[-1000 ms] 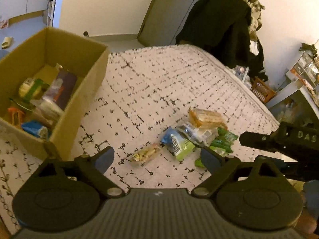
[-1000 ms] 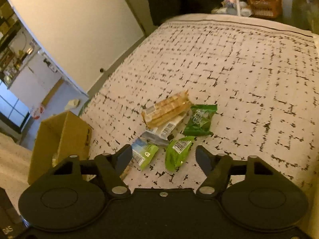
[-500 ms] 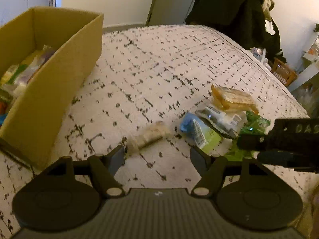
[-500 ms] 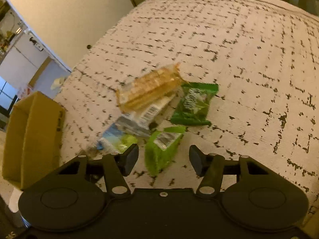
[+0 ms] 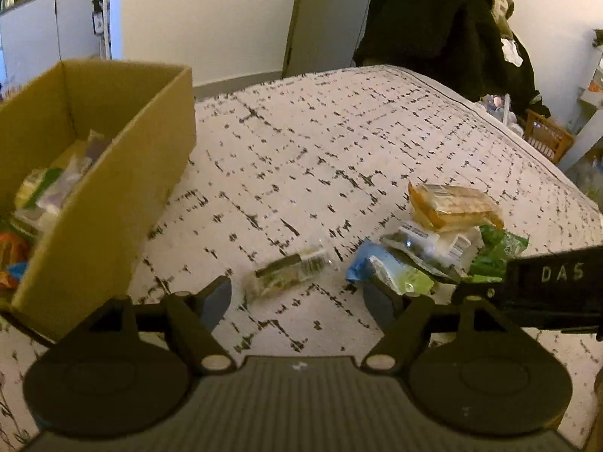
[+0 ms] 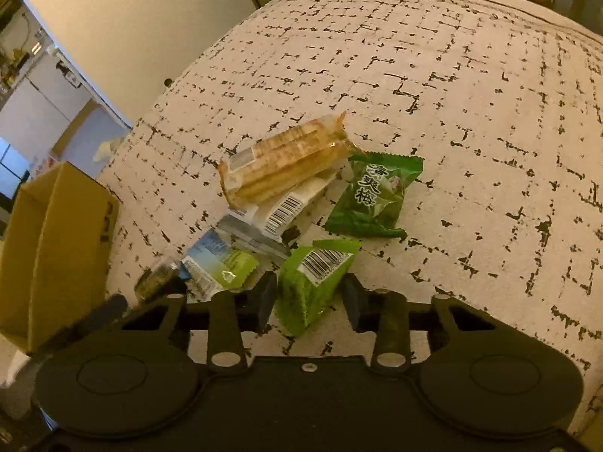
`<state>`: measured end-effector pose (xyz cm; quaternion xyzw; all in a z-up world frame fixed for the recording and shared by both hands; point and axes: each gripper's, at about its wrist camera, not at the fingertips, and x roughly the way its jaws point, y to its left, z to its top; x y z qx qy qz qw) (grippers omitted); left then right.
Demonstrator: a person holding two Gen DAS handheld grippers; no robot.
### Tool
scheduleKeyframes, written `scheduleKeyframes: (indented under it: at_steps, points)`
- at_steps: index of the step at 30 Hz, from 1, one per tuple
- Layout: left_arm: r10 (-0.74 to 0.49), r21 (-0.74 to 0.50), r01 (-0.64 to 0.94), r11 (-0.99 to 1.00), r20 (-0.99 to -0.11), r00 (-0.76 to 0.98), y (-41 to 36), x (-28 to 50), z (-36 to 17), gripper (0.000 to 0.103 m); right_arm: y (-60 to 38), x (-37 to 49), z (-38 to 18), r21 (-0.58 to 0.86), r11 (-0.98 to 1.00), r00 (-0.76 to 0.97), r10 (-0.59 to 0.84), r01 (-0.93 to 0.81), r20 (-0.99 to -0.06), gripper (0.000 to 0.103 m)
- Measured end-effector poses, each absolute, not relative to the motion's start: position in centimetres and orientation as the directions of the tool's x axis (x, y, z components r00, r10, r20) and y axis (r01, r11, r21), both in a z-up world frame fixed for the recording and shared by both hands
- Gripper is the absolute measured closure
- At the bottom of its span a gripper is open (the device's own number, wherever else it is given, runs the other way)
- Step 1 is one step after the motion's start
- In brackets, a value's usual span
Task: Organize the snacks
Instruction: 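Grasp the clear stick packet with the left tool while the right tool grasps a light green packet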
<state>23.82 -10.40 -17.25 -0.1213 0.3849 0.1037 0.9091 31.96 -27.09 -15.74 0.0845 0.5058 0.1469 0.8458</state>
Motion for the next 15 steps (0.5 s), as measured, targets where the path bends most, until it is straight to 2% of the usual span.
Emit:
scheduleKeyframes:
  at_steps: [4,10,13,15]
  points:
    - [0.101,-0.138,-0.280,0.950,-0.713,0.694,-10.0,24.5,-17.3,0.028,-27.5,32.0,-15.7,0.309,0.939,0.446,0.343,-0.151,-0.826,0.069]
    - [0.139,-0.067,-0.258,0.964,-0.700,0.701,-9.8,26.2,-18.0,0.028,-27.5,32.0,-15.7,0.308,0.940,0.453,0.342,-0.149,-0.824,0.071]
    - [0.146,-0.028,-0.243,0.970,-0.730,0.668,-9.8,27.0,-18.7,0.028,-27.5,31.8,-15.5,0.303,0.942,0.461,0.336,-0.147,-0.821,0.072]
    - [0.147,-0.026,-0.240,0.970,-0.726,0.672,-9.7,26.9,-18.8,0.034,-27.6,31.7,-15.2,0.299,0.944,0.471,0.329,-0.140,-0.819,0.073]
